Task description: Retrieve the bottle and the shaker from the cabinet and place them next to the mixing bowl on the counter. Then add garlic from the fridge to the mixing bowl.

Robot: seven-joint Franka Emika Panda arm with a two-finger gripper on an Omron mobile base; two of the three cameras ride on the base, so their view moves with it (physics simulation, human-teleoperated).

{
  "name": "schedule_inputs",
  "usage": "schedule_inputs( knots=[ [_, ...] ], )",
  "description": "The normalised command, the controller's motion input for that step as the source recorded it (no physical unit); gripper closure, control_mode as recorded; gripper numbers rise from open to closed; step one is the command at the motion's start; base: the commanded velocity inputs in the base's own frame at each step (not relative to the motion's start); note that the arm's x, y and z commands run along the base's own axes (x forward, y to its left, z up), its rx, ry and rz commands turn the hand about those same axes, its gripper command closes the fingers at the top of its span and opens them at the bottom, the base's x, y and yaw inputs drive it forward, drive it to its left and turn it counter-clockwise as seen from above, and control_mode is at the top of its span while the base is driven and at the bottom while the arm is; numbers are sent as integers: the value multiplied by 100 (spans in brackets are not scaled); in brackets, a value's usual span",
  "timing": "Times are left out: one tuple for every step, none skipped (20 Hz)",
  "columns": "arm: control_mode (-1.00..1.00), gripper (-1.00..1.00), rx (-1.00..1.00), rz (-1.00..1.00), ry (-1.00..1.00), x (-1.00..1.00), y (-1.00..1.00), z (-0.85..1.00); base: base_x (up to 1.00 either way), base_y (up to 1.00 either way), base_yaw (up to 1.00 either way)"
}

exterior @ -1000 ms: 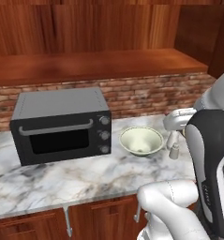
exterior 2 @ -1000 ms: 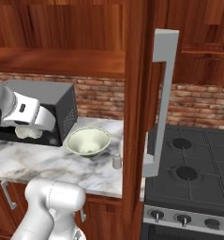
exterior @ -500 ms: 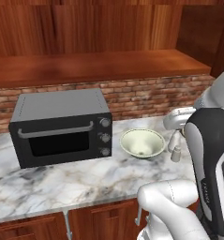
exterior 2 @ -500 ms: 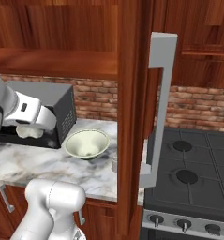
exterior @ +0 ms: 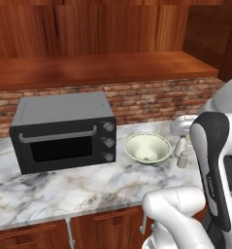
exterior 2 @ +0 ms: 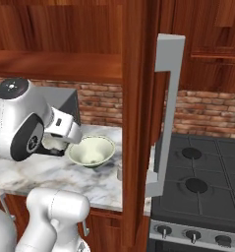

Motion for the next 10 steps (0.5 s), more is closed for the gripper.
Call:
schedule_inputs(
  knots=[
    [-100,100,0,0,0,36,-1,-74,0,0,0],
    [-100,100,0,0,0,36,0,-69,0,0,0],
    [-100,100,0,0,0,33,0,-54,0,0,0],
    [-100,100,0,0,1,38,0,-51,0,0,0],
    [-100,100,0,0,3,43,0,-49,0,0,0],
    [-100,100,0,0,5,46,0,-49,0,0,0],
    [-100,100,0,0,4,45,0,-49,0,0,0],
    [-100,100,0,0,4,44,0,-49,0,0,0],
    [-100,100,0,0,3,45,0,-49,0,0,0],
    [-100,100,0,0,5,49,0,-36,0,0,0]
  ],
)
